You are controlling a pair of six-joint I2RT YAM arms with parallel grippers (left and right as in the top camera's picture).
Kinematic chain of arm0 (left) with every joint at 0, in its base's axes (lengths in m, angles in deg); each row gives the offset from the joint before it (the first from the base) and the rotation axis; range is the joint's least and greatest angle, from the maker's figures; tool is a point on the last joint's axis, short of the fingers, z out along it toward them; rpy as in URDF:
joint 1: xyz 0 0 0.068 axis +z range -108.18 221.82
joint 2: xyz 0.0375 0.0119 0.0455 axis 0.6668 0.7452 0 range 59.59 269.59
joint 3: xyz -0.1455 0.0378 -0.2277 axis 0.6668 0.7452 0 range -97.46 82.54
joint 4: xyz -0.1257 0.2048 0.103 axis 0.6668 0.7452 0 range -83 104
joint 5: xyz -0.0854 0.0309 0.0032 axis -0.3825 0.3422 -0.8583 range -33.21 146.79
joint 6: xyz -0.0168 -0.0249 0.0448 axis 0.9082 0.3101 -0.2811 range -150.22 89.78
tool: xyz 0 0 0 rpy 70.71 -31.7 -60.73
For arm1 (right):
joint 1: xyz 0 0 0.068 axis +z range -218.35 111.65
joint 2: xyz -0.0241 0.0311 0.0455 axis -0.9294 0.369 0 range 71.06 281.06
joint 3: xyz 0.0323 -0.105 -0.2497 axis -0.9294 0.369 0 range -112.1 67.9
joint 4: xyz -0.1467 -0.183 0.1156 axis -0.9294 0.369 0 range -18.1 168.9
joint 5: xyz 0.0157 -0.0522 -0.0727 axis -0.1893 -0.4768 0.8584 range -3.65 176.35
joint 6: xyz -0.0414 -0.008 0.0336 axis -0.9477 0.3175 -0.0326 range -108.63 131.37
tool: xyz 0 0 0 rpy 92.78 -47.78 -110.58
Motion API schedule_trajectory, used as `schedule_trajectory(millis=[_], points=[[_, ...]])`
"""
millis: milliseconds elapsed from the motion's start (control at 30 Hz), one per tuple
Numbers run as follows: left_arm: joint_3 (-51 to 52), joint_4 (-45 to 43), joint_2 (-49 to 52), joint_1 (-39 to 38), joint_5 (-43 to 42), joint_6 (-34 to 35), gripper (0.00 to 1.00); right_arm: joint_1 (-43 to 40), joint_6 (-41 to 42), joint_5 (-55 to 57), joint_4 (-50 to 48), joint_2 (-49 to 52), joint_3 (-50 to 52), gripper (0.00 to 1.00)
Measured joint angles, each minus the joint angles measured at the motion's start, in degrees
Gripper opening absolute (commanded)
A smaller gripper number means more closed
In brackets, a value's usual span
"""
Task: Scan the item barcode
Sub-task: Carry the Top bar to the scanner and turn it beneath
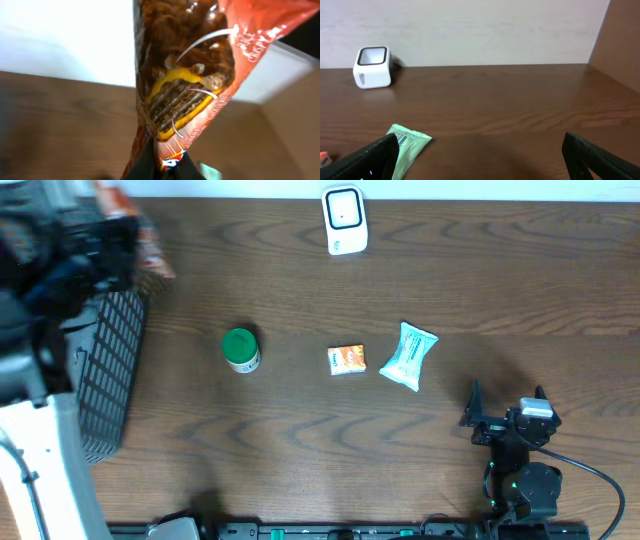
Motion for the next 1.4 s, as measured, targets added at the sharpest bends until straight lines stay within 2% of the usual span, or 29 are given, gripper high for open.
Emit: schedule_trajectory(millis=[333, 567, 800, 967, 1267, 1400], points=[[0.0, -0.1, 11.0, -23.4, -2.4, 1.4, 0.07, 0.0, 0.0, 0.0, 0.0, 0.0, 0.0, 0.99], [0.0, -0.7, 24.8, -34.9, -4.7, 1.5, 0.06, 0.0, 0.0, 0.0, 0.0, 0.0, 0.0, 0.99], [0.0, -6.9, 38.1, -40.2, -14.4, 1.7, 0.07, 0.0, 0.0, 0.0, 0.0, 0.0, 0.0, 0.99], [0.0, -9.9, 44.0, -43.1, -20.6, 1.2, 0.07, 0.0, 0.0, 0.0, 0.0, 0.0, 0.0, 0.99], [0.0, -10.1, 49.2, -46.7, -23.5, -1.5, 0.07, 0.0, 0.0, 0.0, 0.0, 0.0, 0.0, 0.99], [0.1, -10.1, 50.2, -47.8, -23.7, -5.9, 0.07, 0.0, 0.0, 0.0, 0.0, 0.0, 0.0, 0.99]])
